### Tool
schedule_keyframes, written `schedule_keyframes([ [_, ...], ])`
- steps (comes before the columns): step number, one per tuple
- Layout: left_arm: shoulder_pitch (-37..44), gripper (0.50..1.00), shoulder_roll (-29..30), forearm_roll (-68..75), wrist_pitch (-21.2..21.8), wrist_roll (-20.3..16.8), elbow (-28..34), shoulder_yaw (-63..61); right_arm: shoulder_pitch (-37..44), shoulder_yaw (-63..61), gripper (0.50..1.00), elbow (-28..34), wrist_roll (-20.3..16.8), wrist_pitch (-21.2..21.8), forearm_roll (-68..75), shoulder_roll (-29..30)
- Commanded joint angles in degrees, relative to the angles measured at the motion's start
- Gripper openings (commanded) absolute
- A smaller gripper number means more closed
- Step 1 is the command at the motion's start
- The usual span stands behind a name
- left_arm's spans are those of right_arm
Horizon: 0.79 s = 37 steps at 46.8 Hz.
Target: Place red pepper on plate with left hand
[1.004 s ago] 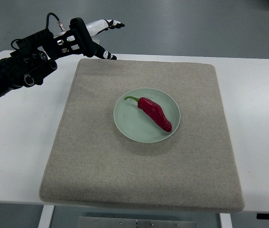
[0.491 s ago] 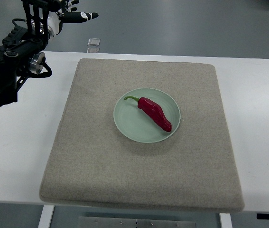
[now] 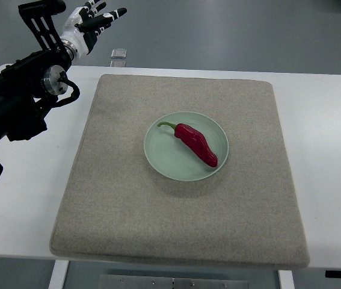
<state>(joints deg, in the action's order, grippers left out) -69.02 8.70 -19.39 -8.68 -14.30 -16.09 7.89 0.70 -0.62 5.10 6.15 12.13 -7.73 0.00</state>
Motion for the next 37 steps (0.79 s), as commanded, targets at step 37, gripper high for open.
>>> schedule_keyframes([
  [37, 1.43, 0.992, -2.02, -3.37, -9.52, -1.08, 3.17, 0.98, 0.0, 0.0, 0.928, 0.0, 0.0, 0.0, 0.0, 0.0],
])
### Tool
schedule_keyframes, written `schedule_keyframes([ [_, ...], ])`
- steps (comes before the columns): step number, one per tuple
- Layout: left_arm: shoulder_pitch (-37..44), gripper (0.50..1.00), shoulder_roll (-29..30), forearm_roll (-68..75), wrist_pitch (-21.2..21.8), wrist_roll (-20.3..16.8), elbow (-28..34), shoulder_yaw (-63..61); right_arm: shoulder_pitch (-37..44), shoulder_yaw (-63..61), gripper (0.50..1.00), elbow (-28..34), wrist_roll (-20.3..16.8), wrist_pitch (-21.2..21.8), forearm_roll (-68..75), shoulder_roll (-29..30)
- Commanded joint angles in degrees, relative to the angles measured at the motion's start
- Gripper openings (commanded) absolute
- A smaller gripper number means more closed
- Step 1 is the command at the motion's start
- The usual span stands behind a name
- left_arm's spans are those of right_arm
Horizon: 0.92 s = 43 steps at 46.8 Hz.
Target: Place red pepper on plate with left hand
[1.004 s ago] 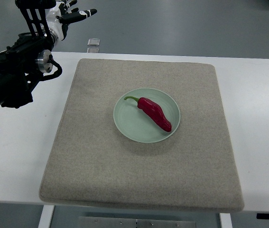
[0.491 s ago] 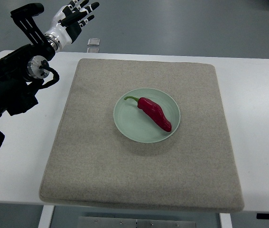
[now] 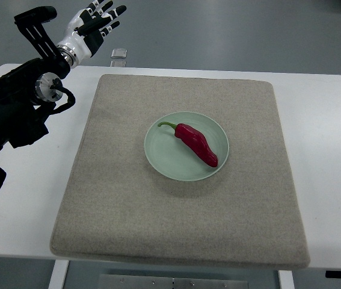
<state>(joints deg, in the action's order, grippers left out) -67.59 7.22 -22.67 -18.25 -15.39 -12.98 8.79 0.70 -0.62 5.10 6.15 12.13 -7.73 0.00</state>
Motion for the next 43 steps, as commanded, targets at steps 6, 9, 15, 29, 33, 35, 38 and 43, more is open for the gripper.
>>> schedule_keyframes([
  [6, -0.09, 0.992, -0.62, -0.09, 0.05, 0.01, -0.03, 0.09, 0.0, 0.0, 0.928, 0.0, 0.0, 0.0, 0.0, 0.0],
  [9, -0.09, 0.992, -0.54, 0.0, -0.03, 0.01, -0.03, 0.0, 0.0, 0.0, 0.93, 0.0, 0.0, 0.0, 0.0, 0.0],
  [15, -0.27, 0.992, -0.54, 0.0, 0.05, 0.01, -0.03, 0.0, 0.0, 0.0, 0.928, 0.0, 0.0, 0.0, 0.0, 0.0],
  [29, -0.44, 0.992, -0.36, 0.0, -0.04, 0.1, 0.06, 0.09, -0.09, 0.0, 0.928, 0.53, 0.0, 0.18, -0.18, 0.0],
  [33, -0.44, 0.992, -0.45, -0.09, -0.04, 0.1, 0.06, 0.09, -0.09, -0.17, 0.928, 0.53, 0.0, 0.18, 0.0, 0.0],
  [35, -0.44, 0.992, -0.54, 0.0, 0.05, 0.1, 0.06, 0.09, -0.18, -0.09, 0.928, 0.53, -0.09, 0.18, -0.17, 0.0],
  [38, -0.44, 0.992, -0.54, -0.09, -0.04, 0.1, 0.06, 0.18, -0.18, -0.09, 0.928, 0.61, -0.26, 0.61, -0.18, 0.0],
  [43, -0.53, 0.992, -0.54, -0.09, 0.05, 0.1, 0.06, 0.18, -0.26, -0.09, 0.928, 0.7, -0.35, 0.88, -0.18, 0.0],
])
